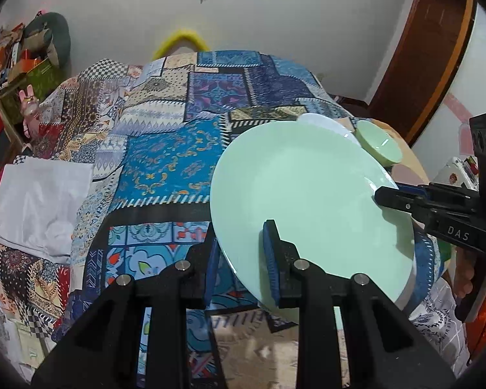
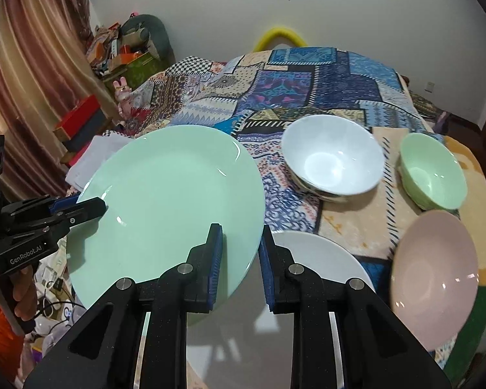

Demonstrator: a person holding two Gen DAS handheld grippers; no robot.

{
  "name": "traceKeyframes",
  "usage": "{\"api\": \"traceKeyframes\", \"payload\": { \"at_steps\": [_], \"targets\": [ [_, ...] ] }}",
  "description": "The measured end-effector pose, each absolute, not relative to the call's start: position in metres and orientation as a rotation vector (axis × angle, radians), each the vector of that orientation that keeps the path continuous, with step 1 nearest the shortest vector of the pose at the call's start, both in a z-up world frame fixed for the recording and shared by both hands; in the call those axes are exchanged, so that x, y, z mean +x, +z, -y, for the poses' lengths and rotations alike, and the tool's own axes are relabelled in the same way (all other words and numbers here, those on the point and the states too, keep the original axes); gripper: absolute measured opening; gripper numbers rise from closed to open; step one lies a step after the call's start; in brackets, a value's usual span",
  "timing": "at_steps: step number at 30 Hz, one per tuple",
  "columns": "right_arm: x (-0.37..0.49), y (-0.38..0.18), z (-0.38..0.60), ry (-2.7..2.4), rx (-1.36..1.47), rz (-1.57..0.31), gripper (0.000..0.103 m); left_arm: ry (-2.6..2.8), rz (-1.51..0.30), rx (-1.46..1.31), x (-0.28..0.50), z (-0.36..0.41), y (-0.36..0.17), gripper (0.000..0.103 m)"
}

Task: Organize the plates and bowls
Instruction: 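Lower the pale green plate onto the white plate and open the grippers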

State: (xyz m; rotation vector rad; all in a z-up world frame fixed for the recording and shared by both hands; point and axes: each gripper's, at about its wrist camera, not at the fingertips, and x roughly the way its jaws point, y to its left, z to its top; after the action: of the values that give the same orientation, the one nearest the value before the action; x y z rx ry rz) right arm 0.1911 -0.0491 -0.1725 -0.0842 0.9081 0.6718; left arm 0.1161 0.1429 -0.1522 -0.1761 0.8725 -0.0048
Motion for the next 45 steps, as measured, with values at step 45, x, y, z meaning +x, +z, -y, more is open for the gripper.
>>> {"api": "traceKeyframes", "payload": {
  "at_steps": [45],
  "targets": [
    [0.168, -0.237, 0.148, 0.529, 0.036, -1.072, 0.02, -0.14, -1.062, -0.124, 0.14, -0.041, -0.224, 0.026]
  ]
}}
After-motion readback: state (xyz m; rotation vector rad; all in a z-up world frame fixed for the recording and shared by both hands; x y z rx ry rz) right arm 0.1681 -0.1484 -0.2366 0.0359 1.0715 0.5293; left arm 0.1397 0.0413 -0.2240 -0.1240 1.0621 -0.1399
